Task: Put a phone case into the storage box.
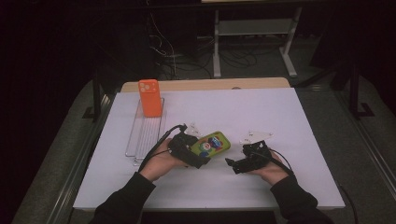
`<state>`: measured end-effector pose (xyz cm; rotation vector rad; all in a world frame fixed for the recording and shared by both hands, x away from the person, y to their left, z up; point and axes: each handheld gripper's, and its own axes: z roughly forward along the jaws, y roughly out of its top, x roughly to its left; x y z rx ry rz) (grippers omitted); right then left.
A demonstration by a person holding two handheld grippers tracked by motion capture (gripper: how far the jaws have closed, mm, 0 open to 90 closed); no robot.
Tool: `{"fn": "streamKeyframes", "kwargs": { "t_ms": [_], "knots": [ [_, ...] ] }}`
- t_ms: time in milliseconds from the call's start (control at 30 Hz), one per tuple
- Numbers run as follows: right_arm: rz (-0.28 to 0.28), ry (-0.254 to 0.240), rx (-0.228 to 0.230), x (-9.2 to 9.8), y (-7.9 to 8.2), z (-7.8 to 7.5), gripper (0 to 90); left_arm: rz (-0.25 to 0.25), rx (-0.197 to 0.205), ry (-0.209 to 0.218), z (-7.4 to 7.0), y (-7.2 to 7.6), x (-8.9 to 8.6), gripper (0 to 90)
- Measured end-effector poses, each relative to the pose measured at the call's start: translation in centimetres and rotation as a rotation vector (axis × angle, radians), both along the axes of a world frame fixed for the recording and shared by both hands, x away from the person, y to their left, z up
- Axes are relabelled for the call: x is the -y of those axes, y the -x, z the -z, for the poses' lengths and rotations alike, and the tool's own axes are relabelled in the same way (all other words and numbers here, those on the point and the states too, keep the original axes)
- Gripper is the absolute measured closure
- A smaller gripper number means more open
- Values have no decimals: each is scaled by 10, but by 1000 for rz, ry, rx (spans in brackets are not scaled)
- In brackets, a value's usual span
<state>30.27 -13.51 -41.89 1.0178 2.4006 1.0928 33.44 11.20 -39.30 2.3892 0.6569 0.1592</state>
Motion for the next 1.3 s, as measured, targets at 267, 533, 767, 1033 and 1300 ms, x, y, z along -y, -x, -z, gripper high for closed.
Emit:
{"fn": "streamKeyframes", "kwargs": {
  "t_ms": [267,533,767,1033,1300],
  "knots": [
    [-39,113,117,-9,6,-1,59,11,8,-7,-1,-1,-1,148],
    [-64,176,221,-11,9,-3,59,7,0,-6,0,-2,-2,148],
    [-96,278,322,-14,13,-3,52,12,-1,-8,0,-2,-2,148],
    [-128,382,446,-20,18,-2,50,-18,-8,27,1,0,0,149],
    [-152,458,553,-28,25,3,50,-16,-10,23,0,-1,-1,149]
  ]
}}
